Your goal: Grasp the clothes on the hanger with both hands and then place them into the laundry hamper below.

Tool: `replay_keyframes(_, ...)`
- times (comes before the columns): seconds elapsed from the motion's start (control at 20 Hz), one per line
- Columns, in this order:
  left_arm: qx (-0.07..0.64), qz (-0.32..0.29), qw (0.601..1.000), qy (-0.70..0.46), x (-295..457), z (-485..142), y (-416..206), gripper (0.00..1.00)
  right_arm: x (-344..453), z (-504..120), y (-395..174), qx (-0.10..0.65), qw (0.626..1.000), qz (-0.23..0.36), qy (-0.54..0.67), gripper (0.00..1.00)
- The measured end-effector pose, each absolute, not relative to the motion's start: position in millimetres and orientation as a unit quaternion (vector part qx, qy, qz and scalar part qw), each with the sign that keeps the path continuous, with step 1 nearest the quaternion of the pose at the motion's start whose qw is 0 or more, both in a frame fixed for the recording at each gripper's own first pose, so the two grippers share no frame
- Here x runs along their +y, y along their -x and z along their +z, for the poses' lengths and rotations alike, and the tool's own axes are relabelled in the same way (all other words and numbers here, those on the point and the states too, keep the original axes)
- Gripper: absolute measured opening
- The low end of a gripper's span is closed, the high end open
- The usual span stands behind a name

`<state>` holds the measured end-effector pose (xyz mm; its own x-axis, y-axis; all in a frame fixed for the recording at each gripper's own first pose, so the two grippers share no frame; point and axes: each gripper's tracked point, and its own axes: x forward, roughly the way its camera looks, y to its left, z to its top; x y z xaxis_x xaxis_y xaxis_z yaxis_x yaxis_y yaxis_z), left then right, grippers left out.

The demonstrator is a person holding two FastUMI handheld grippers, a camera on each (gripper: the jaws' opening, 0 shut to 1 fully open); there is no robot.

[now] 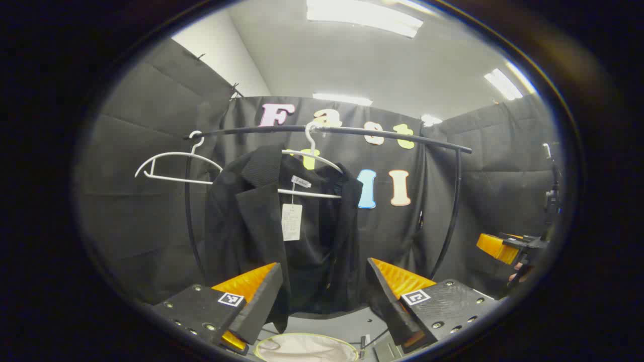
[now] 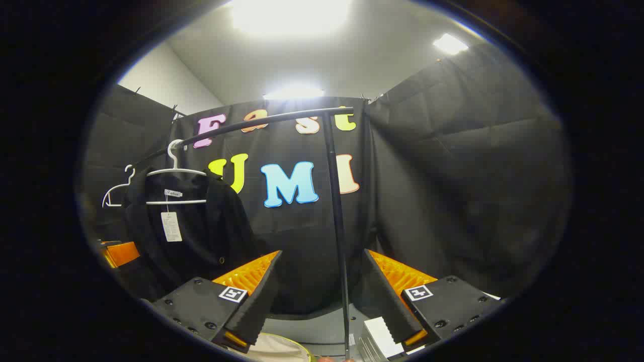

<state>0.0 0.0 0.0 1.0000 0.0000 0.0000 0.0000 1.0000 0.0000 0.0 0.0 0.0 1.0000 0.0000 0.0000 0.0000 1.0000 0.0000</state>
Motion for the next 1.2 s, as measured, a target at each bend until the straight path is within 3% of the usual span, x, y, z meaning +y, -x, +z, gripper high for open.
replay_keyframes(0.05, 0.001, 0.0, 1.0, 0.001, 0.7, -0.8, -1.0, 0.98, -1.4, -1.2, 2.4, 0.001, 1.0, -0.001, 0.001, 0.98)
replay_keyframes(1.2, -0.016, -0.01, 0.998, -0.068, 7.3, -9.1, -0.3, 0.97, 2.5, -7.1, 3.9, 0.037, 0.999, 0.024, -0.005, 0.98)
